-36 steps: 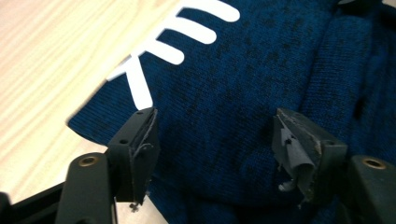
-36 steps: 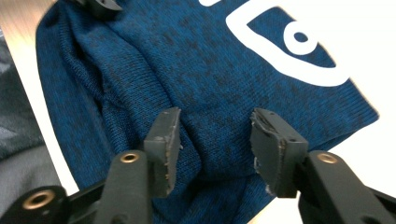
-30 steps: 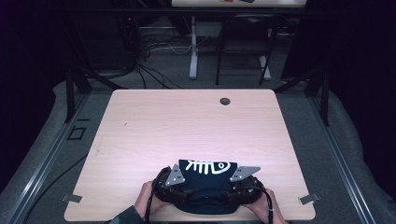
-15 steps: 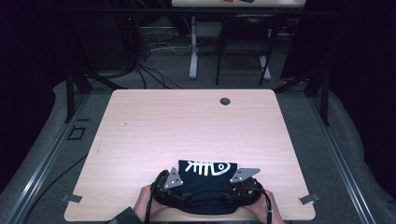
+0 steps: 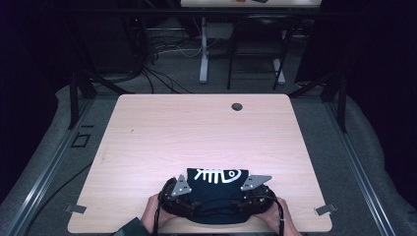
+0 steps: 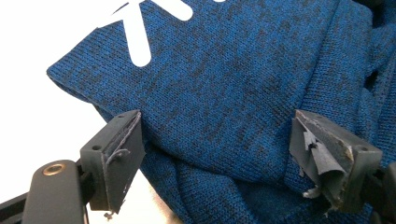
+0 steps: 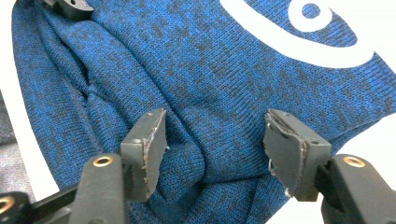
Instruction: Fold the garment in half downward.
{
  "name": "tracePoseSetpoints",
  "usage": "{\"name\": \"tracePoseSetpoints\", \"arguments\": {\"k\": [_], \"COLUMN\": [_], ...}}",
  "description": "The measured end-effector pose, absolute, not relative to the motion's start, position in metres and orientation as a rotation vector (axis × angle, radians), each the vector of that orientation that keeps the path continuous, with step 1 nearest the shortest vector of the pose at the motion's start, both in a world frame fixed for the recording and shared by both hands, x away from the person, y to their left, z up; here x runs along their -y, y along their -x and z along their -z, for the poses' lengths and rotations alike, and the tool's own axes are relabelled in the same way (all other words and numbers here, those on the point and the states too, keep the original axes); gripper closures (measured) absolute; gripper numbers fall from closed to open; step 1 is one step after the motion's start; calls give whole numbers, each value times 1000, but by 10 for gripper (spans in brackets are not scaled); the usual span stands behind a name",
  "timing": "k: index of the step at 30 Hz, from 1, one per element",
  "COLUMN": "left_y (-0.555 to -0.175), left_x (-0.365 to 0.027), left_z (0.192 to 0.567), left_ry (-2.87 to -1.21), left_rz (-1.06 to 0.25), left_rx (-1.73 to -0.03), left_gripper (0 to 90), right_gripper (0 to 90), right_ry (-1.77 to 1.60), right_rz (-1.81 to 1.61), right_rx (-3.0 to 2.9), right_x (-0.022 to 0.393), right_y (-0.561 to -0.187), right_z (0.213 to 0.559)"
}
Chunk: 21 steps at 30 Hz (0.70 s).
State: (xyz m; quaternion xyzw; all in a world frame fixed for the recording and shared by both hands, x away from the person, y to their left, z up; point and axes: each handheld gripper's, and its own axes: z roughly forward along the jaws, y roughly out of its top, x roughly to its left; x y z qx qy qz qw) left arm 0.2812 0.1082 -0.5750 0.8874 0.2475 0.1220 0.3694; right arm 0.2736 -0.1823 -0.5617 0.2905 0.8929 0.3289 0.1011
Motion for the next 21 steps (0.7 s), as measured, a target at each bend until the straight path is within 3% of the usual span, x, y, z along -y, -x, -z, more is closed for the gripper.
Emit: {"name": "tracePoseSetpoints", "arguments": {"k": [4, 7, 21], "left_y": [-285, -285, -301], "left_x": [-113, -119, -174], "left_z": [570, 563, 549], "left_ry": [-2262, -2234, -2133], "left_rz": [-281, -297, -470], "left_rx": [-655, -678, -869], "left_gripper": [135, 105, 53], "right_gripper": [204, 152, 126], "right_ry": [-875, -870, -999], "right_rz": [-1024, -1016, -1057], "right_rx": [-2637, -2634, -2434], "right_x": [184, 184, 227], "right_y": [-272, -271, -272], "right_z": [561, 558, 534]}}
